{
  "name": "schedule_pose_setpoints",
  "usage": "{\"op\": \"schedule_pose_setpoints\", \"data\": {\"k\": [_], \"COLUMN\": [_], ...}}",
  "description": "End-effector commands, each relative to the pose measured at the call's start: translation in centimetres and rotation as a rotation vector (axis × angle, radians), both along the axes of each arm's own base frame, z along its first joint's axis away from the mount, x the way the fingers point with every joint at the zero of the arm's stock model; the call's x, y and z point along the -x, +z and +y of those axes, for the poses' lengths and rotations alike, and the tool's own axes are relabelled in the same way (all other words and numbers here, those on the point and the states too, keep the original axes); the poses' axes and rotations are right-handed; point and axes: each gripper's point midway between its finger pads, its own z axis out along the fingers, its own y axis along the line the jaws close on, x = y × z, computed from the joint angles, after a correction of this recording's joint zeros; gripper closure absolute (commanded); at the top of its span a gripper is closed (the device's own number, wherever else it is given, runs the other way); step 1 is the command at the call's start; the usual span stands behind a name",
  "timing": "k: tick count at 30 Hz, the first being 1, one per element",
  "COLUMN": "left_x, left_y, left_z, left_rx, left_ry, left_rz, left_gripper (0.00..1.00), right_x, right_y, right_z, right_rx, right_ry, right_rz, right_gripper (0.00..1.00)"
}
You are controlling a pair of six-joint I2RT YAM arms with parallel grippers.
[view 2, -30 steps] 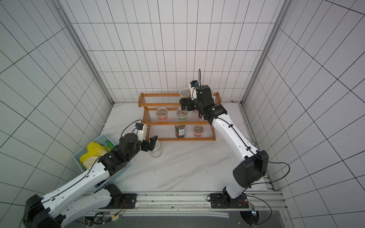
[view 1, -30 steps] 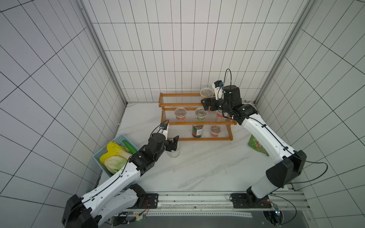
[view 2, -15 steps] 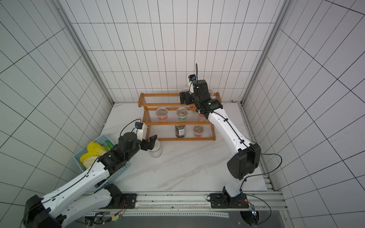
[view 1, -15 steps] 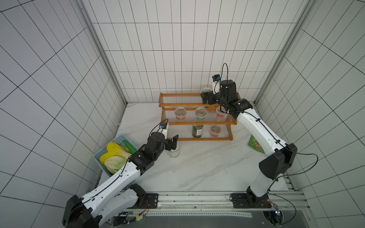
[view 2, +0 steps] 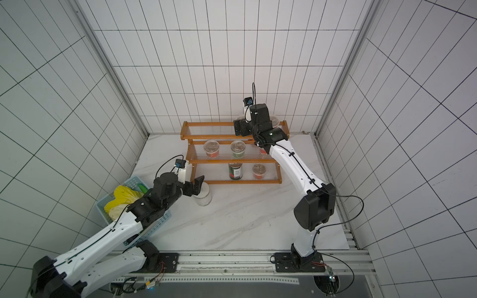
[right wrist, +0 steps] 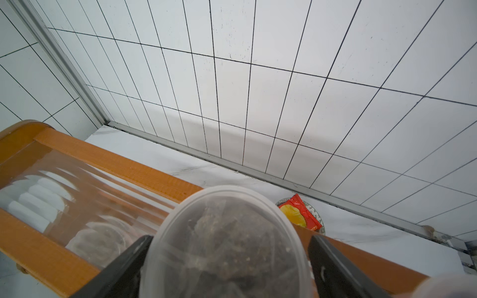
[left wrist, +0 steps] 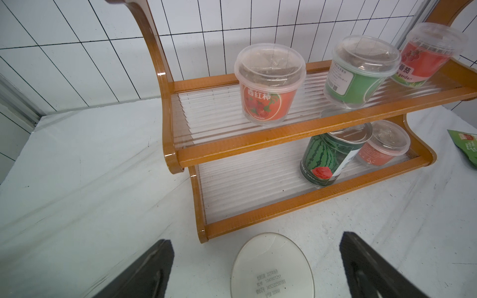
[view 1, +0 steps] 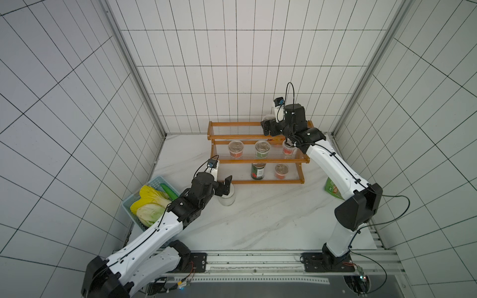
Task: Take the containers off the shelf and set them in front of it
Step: 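Pick up a container from the shelf.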
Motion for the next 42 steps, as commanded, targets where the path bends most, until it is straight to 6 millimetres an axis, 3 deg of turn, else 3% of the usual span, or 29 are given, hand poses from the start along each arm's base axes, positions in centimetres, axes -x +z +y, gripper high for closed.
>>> {"op": "schedule_pose_setpoints", "data": {"k": [1,13,26,31,34,37,42], "left_x": [0.0,-0.2,-0.3,-0.4,-0.7,-1.0,-1.5], "left_y": [0.7,0.4,0.2,0.6,1.0,1.8,3.1], "left_z": [-0.1,0.0,0.0,0.2,0.5,1.0,2.1], "left_rx": [0.01,0.003,-0.004,-0.001,0.009,0.028,0.048], "left_ry": [-0.013,-0.011,-0.014,-0.009,0.0,0.007,0.026], "left_rz": [-0.02,-0.013,-0.01,-0.016,-0.02,-0.026,-0.036], "left_gripper": [0.01,0.02,0.02,0.01,0.02,0.01,0.01], "right_x": [-0.2,0.7,2.7,5.5,8.2,11.2,16.6], "right_y": [1.9,2.4,3.8,4.5,4.3,3.5,0.2], "right_z": [0.2,0.4,0.3,0.6,1.0,1.5,2.3], "right_rx": [-0.015,-0.031,-0.051,-0.072,-0.076,-0.078,-0.079], "right_ry": [0.002,0.038,0.078,0.139,0.193,0.243,0.332], "right_rz": [-0.058,-0.064,-0.088,-0.088,-0.083,-0.066,-0.009], "right_gripper": [0.07,0.15,0.16,0.16,0.17,0.17,0.17]}}
